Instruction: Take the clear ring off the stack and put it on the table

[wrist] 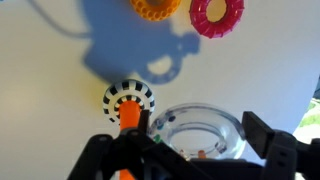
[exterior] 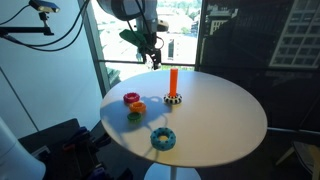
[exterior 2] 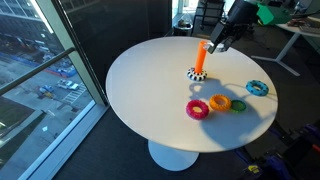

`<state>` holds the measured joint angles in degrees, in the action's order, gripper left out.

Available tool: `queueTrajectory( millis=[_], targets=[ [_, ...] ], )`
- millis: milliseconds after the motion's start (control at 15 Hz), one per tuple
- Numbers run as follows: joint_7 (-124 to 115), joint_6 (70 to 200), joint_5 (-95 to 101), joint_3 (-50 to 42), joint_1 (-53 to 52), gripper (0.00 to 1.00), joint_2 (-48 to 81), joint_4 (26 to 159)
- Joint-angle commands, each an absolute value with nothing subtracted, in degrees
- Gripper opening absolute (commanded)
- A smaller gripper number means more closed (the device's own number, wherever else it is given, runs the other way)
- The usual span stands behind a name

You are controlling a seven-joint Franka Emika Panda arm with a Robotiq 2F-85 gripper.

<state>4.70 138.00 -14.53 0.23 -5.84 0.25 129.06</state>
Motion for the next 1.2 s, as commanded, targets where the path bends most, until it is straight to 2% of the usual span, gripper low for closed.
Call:
queueTrajectory(
  millis=[0,1133],
  targets=[
    [5.67,130.73,-11.55,0.74,-4.02,0.66,1.89,126.58],
    [4.24,125.49,5.83,-0.95,-1.46,0.66,10.60,129.73]
  ],
)
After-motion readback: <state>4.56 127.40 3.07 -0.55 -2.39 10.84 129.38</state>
